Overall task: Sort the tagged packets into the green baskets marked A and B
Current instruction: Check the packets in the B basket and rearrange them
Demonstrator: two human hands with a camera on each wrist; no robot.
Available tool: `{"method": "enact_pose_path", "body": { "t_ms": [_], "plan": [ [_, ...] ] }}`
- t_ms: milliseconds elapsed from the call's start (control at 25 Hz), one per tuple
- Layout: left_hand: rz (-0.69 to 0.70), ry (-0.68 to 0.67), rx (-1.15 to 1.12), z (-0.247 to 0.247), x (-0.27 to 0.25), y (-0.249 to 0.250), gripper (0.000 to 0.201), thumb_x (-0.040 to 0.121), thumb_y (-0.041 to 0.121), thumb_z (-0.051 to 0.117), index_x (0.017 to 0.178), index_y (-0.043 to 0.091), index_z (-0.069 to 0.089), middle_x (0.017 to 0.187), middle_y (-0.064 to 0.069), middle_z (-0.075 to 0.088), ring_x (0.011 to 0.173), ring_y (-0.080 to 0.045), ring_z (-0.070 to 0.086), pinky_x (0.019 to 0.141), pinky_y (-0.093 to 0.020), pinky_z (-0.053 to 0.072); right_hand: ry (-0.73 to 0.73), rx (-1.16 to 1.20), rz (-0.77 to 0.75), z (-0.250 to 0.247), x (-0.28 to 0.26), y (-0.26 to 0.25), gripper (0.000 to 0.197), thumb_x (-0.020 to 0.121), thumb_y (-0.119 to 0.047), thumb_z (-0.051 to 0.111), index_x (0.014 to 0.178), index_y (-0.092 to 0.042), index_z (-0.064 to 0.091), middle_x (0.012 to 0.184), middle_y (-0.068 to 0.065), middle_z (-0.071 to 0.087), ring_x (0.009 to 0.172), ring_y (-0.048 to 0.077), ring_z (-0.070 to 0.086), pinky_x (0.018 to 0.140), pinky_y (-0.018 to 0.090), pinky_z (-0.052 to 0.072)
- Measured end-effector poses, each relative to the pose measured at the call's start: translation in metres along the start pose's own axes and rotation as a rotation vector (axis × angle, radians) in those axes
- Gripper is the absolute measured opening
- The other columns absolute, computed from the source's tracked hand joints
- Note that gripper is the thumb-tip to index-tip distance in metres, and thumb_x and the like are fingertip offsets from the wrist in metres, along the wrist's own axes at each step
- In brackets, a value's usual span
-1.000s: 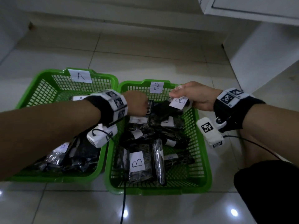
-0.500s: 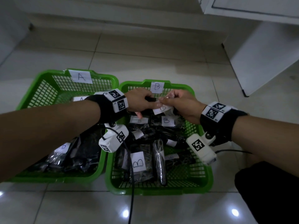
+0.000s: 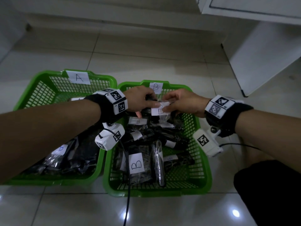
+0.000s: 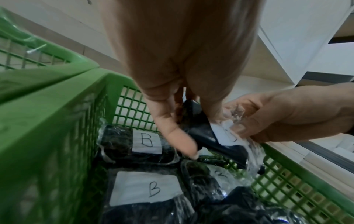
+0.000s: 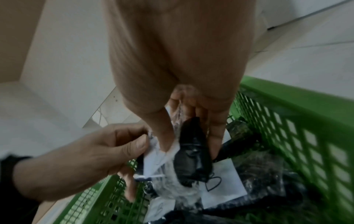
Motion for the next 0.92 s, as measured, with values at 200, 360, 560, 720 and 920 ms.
{"method": "enact_pose_path", "body": {
  "t_ms": [200, 360, 560, 720, 920],
  "plan": [
    [0.051, 0.17, 0.33, -0.009, 0.003, -0.006, 0.035, 0.095, 0.039, 0.059, 0.123, 0.017, 0.06, 0.119, -0.003, 0.062, 0.102, -0.02, 0.061, 0.081, -0.025, 0.043, 0.222, -0.293, 0.043, -0.01, 0.01, -0.003, 0.028, 0.084, -0.012, 0.078, 0.111, -0.013, 0.073, 0.112, -0.003, 0.067, 0.104, 0.017, 0.063, 0.091, 0.03, 0.053],
    [0.191, -0.023, 0.475, 0.001, -0.001, -0.011, 0.037, 0.097, 0.028, 0.058, 0.132, 0.018, 0.059, 0.132, -0.006, 0.056, 0.122, -0.024, 0.052, 0.101, -0.031, 0.04, 0.254, -0.618, 0.019, -0.005, 0.017, -0.022, 0.019, 0.083, -0.01, 0.068, 0.101, -0.011, 0.074, 0.1, 0.001, 0.068, 0.095, 0.024, 0.066, 0.077, 0.032, 0.055],
    [0.14, -0.208, 0.656, 0.02, 0.0, -0.014, 0.054, 0.099, 0.038, 0.051, 0.15, 0.024, 0.039, 0.153, -0.002, 0.038, 0.14, -0.024, 0.036, 0.113, -0.044, 0.031, 0.229, -0.98, -0.048, 0.001, 0.009, -0.027, 0.013, 0.084, -0.014, 0.067, 0.094, -0.008, 0.061, 0.084, 0.007, 0.054, 0.076, 0.026, 0.056, 0.061, 0.031, 0.043],
    [0.198, -0.112, 0.575, 0.012, 0.0, -0.012, 0.047, 0.095, 0.031, 0.06, 0.138, 0.013, 0.051, 0.136, -0.011, 0.05, 0.126, -0.029, 0.048, 0.105, -0.039, 0.04, 0.347, -1.177, -0.28, 0.002, 0.006, -0.027, 0.023, 0.088, -0.014, 0.066, 0.11, -0.007, 0.061, 0.095, 0.012, 0.062, 0.082, 0.031, 0.06, 0.066, 0.032, 0.039],
    [0.126, -0.178, 0.564, 0.015, -0.003, -0.011, 0.058, 0.097, 0.024, 0.056, 0.15, 0.009, 0.037, 0.153, -0.013, 0.036, 0.14, -0.028, 0.037, 0.113, -0.038, 0.033, 0.242, -1.228, -0.295, 0.009, 0.016, -0.02, 0.012, 0.089, -0.001, 0.056, 0.09, -0.005, 0.067, 0.088, 0.013, 0.066, 0.073, 0.03, 0.062, 0.062, 0.036, 0.049]
  ]
}}
Point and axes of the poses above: each hand's wrist, its own x-axis towards the middle knuckle, its own z-axis out of the palm, y = z × x, the point moved 3 cm from there along x, towards the middle knuckle
